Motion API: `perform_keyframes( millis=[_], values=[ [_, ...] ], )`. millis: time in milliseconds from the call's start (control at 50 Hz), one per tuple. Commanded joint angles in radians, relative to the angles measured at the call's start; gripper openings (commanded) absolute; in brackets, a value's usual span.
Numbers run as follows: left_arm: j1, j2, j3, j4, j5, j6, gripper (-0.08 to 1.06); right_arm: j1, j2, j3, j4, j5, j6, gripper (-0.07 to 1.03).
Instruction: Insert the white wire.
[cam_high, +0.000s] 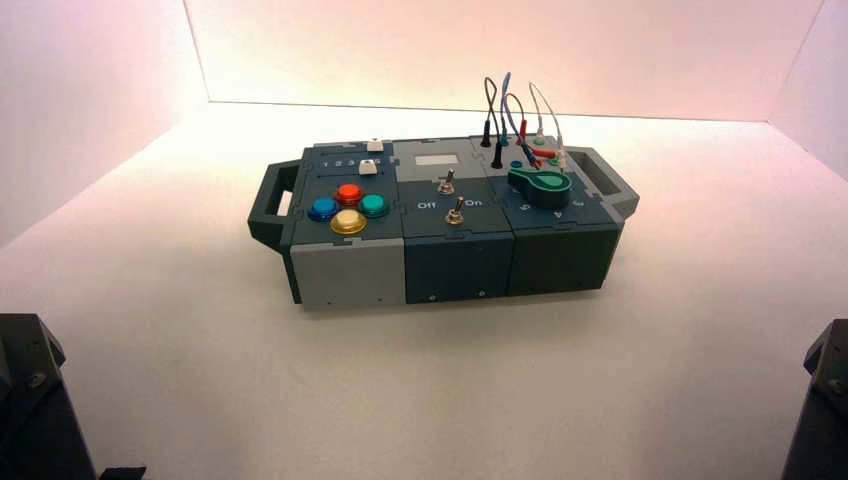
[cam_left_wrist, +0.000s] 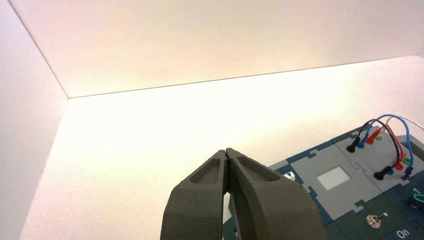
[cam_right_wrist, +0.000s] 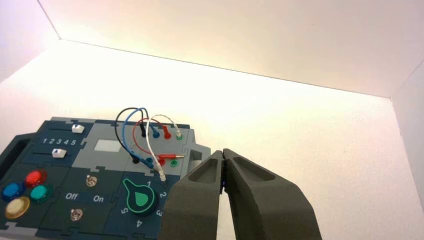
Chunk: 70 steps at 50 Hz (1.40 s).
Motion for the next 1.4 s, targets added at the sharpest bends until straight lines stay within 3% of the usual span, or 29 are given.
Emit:
perform_keyframes(
  millis=[20,500,740,940,1100,1400],
  values=[
    [0.003,-0.008,-0.008,0.002,-0.011,0.000,-0.03,-0.003,0.006,-0.012,0.003,-0.011,0.005,-0.02],
    [0.003,-0.008,-0.009,0.002,-0.011,0.000,-0.03,-0.003,0.026,-0.034,0.041,0.025,0.006,-0.02],
    [0.003,-0.008,-0.023,0.002,0.037,0.000,-0.03,-0.002,0.041,-0.061,0.109,0.061,-0.008,-0.02],
    [0.003,-0.005,-0.074,0.003,0.140,0.000,-0.03,0.003,0.087,-0.103,0.120,0.146,-0.025,-0.02],
    [0.003,0.011,-0.100,0.003,0.206,0.002,-0.03,0.005,0.140,-0.144,0.120,0.233,-0.066,-0.02],
    [-0.003,0.032,-0.137,0.003,0.298,0.009,-0.03,0.005,0.276,-0.255,0.127,0.373,-0.075,-0.01]
  ],
)
